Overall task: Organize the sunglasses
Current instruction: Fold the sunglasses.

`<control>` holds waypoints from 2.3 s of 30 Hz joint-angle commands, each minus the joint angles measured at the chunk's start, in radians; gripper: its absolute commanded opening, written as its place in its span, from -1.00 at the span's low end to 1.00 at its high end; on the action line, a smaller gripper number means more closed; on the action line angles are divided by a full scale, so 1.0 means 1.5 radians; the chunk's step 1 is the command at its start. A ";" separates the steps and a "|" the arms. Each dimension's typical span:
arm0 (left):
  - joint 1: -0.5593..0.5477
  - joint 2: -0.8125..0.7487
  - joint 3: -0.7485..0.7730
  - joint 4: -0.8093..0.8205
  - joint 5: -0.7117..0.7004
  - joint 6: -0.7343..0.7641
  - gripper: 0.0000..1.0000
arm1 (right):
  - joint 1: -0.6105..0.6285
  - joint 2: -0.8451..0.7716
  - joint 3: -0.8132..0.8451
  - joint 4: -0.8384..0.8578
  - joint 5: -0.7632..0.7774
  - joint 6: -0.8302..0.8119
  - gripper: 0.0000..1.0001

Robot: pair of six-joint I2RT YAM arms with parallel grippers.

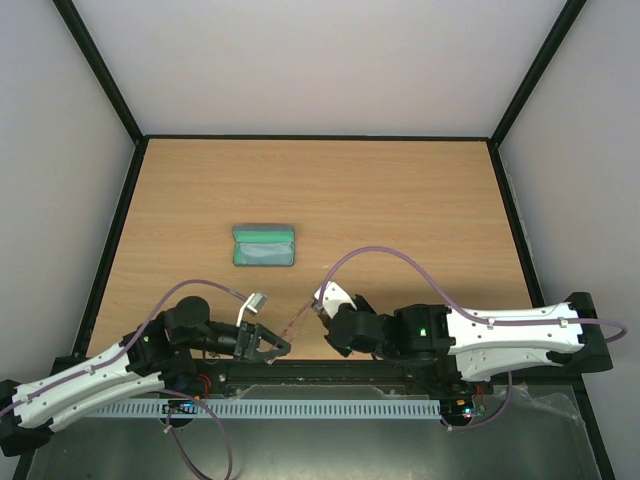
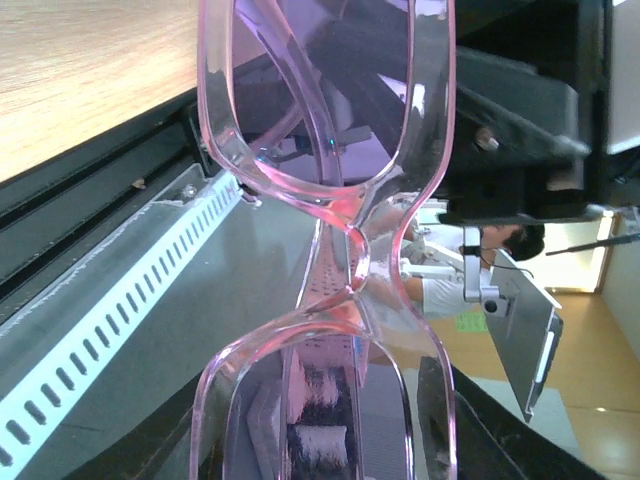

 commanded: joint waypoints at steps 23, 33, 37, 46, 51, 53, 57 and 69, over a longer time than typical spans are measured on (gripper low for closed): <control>0.053 0.207 0.080 0.120 -0.082 0.120 -0.14 | -0.447 -0.062 -0.073 0.020 -0.226 0.143 -0.37; 0.057 0.352 0.113 0.261 -0.100 0.142 -0.15 | -0.441 -0.070 -0.115 0.085 -0.365 0.176 -0.79; 0.063 0.398 0.119 0.310 -0.105 0.140 -0.17 | -0.420 -0.094 -0.142 0.107 -0.373 0.208 -0.82; 0.063 0.529 0.130 0.429 -0.095 0.127 -0.22 | -0.367 -0.094 -0.130 0.120 -0.331 0.225 -0.80; 0.064 0.551 0.132 0.457 -0.095 0.125 -0.22 | -0.367 -0.131 -0.116 0.072 -0.273 0.216 -0.77; 0.064 0.553 0.135 0.457 -0.099 0.126 -0.22 | -0.367 -0.150 -0.117 0.056 -0.266 0.218 -0.77; 0.063 0.570 0.144 0.475 -0.093 0.125 -0.22 | -0.368 -0.170 -0.132 0.078 -0.284 0.223 -0.76; 0.054 0.627 0.135 0.576 -0.077 0.096 -0.22 | -0.368 -0.157 -0.121 0.122 -0.302 0.220 -0.77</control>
